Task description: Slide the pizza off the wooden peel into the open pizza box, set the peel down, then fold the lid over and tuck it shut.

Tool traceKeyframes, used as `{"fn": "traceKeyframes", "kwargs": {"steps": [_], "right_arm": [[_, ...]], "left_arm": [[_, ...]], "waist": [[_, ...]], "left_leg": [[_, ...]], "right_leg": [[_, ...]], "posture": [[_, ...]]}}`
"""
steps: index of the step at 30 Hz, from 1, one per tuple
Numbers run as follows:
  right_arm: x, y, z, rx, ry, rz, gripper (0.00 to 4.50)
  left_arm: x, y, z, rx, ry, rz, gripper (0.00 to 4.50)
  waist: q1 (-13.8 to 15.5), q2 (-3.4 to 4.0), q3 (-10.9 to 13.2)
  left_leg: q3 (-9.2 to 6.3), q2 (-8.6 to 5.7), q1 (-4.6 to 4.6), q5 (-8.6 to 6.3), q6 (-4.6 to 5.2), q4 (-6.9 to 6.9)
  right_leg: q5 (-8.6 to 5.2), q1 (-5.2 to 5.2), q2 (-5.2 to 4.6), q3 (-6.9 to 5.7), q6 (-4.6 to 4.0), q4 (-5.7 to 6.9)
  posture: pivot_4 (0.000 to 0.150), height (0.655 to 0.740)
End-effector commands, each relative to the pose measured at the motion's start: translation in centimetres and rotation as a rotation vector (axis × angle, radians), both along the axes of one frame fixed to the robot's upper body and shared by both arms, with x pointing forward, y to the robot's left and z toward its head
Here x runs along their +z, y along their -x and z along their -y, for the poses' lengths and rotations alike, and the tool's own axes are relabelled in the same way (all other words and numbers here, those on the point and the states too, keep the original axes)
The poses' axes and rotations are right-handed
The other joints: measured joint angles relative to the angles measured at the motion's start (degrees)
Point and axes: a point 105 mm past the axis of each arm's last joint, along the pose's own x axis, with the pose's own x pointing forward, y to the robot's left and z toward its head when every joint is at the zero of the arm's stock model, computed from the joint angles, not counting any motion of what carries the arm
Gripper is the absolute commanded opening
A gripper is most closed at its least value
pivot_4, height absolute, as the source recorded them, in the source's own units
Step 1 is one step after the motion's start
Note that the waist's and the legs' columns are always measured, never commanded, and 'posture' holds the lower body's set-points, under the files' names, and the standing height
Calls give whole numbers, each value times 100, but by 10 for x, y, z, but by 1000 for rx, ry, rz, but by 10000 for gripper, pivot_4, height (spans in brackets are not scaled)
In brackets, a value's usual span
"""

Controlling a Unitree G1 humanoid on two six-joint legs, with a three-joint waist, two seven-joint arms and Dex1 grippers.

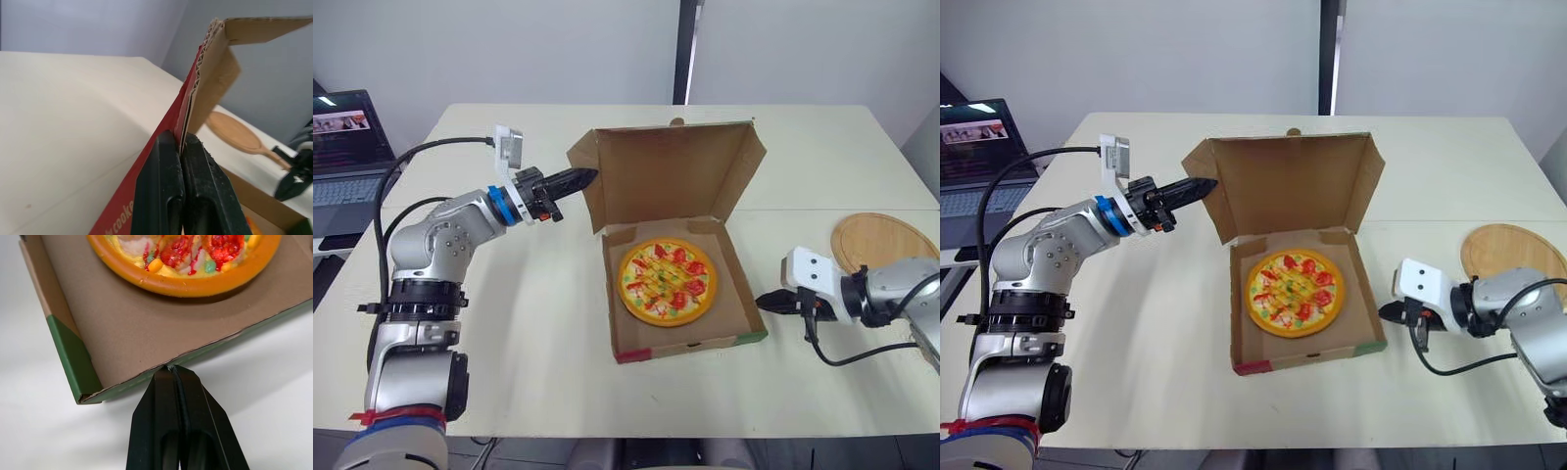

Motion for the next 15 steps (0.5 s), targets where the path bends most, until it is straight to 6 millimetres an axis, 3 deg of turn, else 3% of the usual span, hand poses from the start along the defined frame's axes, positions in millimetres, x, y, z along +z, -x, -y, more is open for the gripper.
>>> {"fn": "traceKeyframes", "kwargs": {"steps": [1,8,11,15], "right_arm": [[11,1,-12,-19,-55,53,535],[15,0,-9,-82,-90,65,535],[40,-20,4,-175,-162,204,535],[71,-45,15,-319,-319,367,13398]], "left_arm": [[15,-2,2,-5,-81,139,0],[20,-2,5,9,-85,191,0],[25,-3,5,23,-84,215,0],[28,-2,5,32,-94,238,0]], "waist": [[-6,0,0],[0,0,0],[1,-1,0],[-2,-4,-1]], "left_leg": [[1,0,0,0,0,0],[1,-2,-2,0,0,4],[1,-2,-2,0,0,8],[1,-5,-3,0,1,20]], "right_leg": [[1,0,0,2,1,0],[3,-1,-1,2,3,2],[4,-1,-1,2,5,4],[8,-1,-2,5,6,13]], "posture": [[1500,7400],[1500,7400],[1500,7400],[1500,7400]]}}
